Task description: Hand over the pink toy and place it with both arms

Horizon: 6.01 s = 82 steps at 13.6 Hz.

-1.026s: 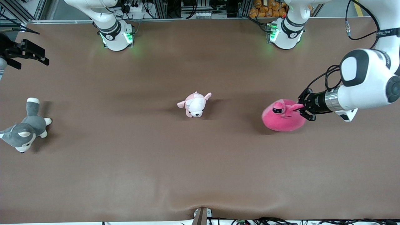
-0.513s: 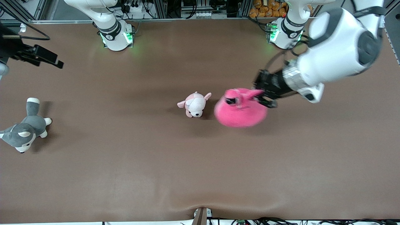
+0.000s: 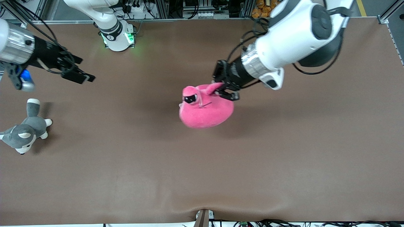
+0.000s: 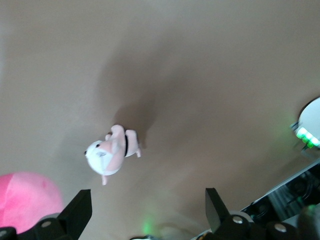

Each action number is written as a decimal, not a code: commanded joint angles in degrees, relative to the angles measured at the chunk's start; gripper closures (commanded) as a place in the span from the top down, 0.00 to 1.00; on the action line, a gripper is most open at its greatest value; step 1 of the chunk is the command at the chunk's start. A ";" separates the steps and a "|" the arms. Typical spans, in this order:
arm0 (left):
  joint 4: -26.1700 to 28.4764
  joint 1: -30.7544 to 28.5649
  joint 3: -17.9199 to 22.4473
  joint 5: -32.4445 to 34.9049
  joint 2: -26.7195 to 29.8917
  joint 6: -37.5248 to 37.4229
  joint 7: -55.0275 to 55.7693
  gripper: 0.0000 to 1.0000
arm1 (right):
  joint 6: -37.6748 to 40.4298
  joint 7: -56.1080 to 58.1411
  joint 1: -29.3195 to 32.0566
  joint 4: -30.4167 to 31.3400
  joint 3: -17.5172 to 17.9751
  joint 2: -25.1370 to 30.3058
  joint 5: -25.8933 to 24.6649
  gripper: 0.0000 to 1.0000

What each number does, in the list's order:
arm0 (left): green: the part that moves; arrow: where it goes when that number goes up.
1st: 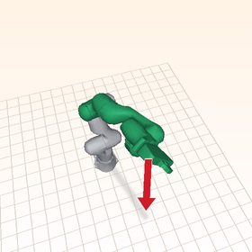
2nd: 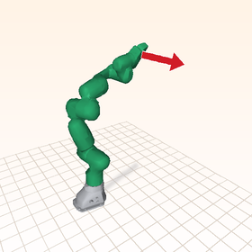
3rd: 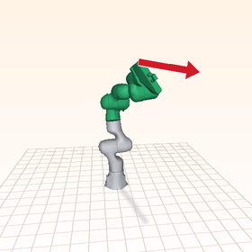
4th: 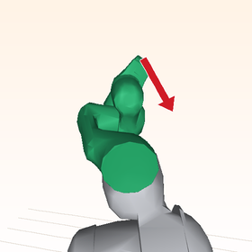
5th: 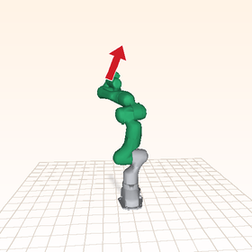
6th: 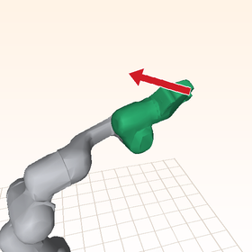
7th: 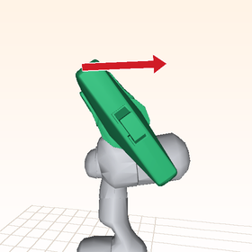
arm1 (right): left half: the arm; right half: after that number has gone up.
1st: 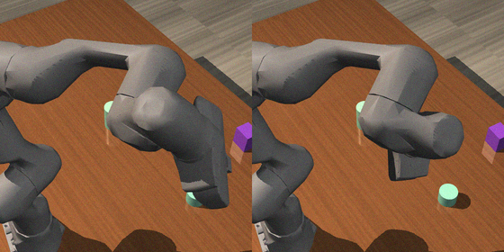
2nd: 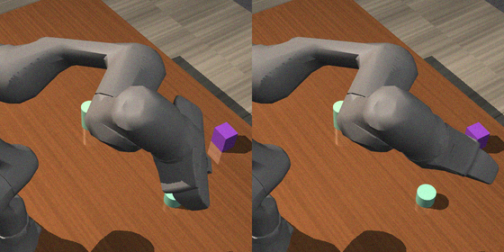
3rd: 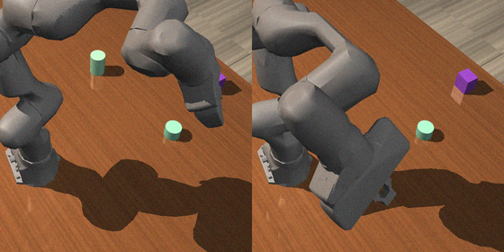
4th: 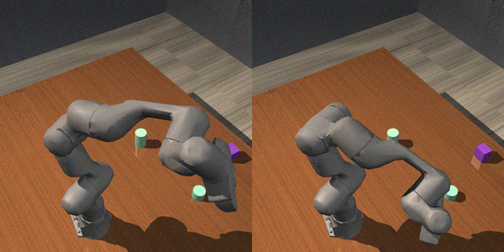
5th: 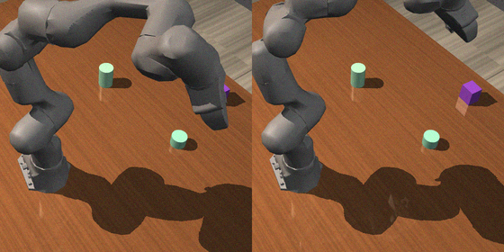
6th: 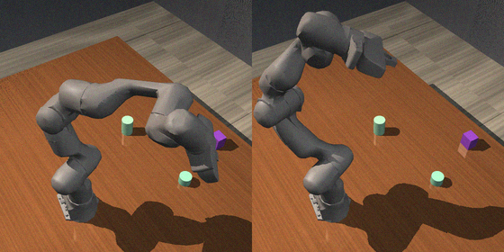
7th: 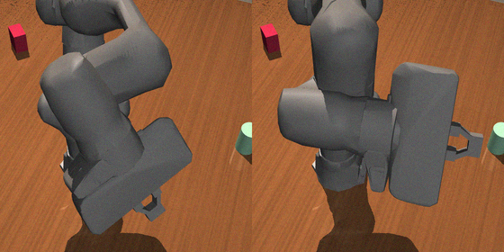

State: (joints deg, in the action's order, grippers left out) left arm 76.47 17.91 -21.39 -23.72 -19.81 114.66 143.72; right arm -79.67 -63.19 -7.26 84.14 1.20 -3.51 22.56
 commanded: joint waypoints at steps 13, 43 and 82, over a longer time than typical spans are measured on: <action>-2.37 13.12 4.86 0.96 -5.33 10.67 8.51 0.00 | -25.18 -44.39 -22.52 -5.04 0.21 -9.24 -9.95 0.63; -1.76 -13.85 4.78 25.48 5.13 -28.08 -63.79 1.00 | -11.37 -6.53 9.44 2.43 -0.49 -17.83 -8.85 0.00; 5.89 -29.60 4.42 25.39 20.16 -36.54 -128.60 1.00 | 4.35 61.88 9.99 0.14 2.05 7.20 -21.24 1.00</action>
State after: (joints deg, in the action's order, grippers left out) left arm 81.21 -11.15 -16.31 0.92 -0.20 76.26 16.34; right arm -74.26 -2.49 2.25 82.12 3.04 1.80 2.34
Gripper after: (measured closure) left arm 0.000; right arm 0.000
